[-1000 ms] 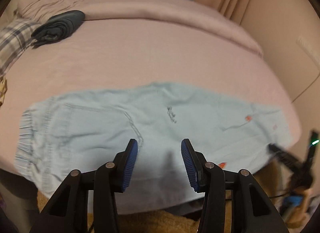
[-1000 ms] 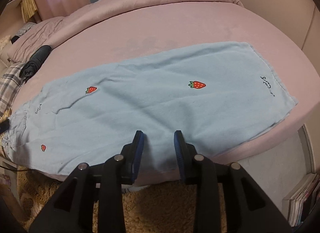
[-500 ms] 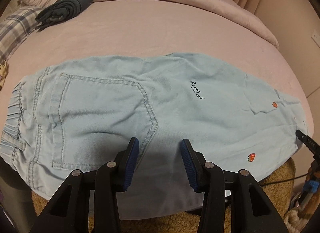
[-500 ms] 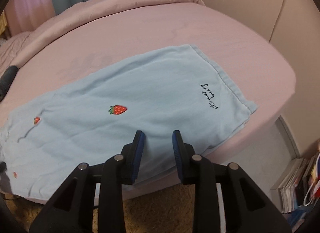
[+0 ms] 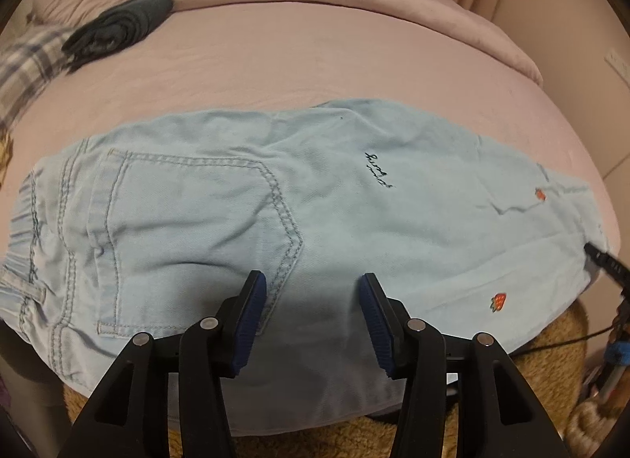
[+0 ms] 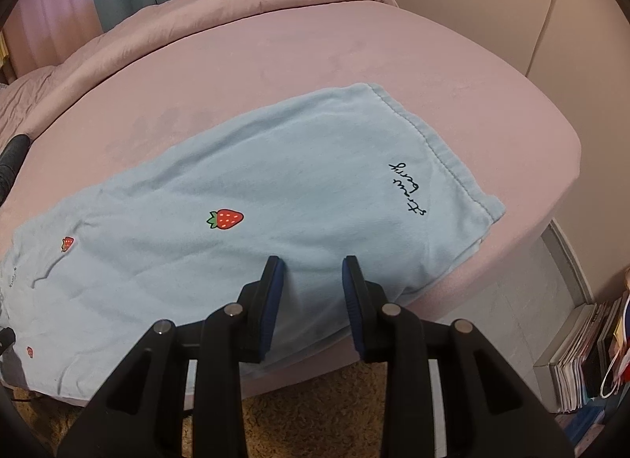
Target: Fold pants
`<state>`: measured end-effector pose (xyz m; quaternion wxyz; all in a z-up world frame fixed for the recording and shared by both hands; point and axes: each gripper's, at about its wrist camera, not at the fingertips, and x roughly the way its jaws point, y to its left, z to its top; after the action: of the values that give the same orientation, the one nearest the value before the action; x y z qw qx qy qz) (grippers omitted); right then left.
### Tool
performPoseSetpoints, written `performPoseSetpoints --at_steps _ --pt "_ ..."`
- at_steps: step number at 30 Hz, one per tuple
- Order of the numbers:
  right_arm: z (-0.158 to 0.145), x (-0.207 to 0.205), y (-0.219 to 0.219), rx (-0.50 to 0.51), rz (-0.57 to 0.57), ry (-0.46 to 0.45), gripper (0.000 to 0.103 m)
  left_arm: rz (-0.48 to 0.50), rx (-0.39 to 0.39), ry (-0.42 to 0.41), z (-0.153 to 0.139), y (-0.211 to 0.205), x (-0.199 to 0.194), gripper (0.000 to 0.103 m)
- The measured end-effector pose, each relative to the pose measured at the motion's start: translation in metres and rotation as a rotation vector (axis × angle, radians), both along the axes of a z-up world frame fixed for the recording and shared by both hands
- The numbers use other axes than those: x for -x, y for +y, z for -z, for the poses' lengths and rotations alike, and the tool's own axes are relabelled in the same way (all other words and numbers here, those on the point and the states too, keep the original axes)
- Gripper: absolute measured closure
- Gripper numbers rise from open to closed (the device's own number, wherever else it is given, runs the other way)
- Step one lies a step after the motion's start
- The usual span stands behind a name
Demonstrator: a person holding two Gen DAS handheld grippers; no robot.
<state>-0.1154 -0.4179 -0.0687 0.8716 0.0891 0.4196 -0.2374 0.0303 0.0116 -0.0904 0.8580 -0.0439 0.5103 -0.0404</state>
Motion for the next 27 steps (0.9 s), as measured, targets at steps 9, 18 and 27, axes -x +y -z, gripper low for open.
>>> performPoseSetpoints --at_steps 9,18,27 --pt "0.002 0.003 0.004 0.005 0.001 -0.023 0.072 0.001 -0.027 -0.016 0.001 -0.008 0.002 0.047" --pt "0.004 0.006 0.014 0.038 0.005 -0.027 0.072 0.002 -0.022 -0.016 0.004 -0.011 -0.001 0.045" --pt "0.003 0.005 0.015 0.042 0.011 -0.024 0.072 0.005 -0.031 -0.024 0.004 -0.017 -0.002 0.04"
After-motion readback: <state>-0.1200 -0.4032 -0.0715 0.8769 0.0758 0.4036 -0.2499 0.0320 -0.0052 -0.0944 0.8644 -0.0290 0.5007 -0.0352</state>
